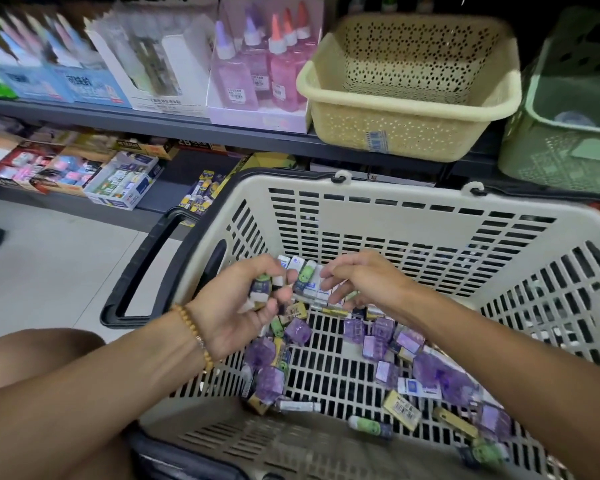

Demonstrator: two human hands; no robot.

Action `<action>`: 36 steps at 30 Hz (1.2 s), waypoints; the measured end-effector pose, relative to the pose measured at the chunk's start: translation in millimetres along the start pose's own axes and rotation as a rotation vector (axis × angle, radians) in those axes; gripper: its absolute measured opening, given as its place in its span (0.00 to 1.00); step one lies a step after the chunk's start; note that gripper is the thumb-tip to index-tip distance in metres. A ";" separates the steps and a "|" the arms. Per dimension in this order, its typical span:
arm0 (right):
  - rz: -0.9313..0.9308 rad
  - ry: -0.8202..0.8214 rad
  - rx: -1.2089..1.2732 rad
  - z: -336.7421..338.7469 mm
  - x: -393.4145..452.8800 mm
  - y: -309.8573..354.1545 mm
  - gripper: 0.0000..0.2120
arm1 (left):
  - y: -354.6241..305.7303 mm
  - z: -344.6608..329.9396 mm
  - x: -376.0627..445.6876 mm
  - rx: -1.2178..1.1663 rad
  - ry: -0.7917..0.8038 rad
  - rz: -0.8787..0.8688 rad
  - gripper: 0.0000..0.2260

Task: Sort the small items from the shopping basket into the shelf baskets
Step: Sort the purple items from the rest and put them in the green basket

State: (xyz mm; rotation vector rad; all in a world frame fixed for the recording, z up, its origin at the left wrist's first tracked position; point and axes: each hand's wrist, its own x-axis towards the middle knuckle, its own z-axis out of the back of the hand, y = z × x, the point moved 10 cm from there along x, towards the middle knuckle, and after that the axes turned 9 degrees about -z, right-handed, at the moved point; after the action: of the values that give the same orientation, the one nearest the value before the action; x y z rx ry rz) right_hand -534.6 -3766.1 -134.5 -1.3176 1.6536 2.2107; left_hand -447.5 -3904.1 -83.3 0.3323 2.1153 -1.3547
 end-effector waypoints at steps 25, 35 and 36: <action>-0.101 -0.166 -0.038 22.6 23.4 -26.4 0.07 | 18.8 -18.1 5.4 0.121 0.051 0.095 0.05; 0.050 -0.161 -0.090 4.3 8.9 9.1 0.09 | 12.5 -10.5 11.3 0.212 0.043 0.028 0.13; 0.092 -0.100 -0.100 -1.7 0.5 16.1 0.10 | 11.2 -10.8 11.2 0.224 0.042 0.018 0.12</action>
State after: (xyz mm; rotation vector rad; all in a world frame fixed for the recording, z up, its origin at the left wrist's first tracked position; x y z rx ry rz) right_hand -542.3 -3774.4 -122.9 -1.1520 1.6196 2.3983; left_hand -454.4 -3890.8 -95.1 0.4731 1.9921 -1.5903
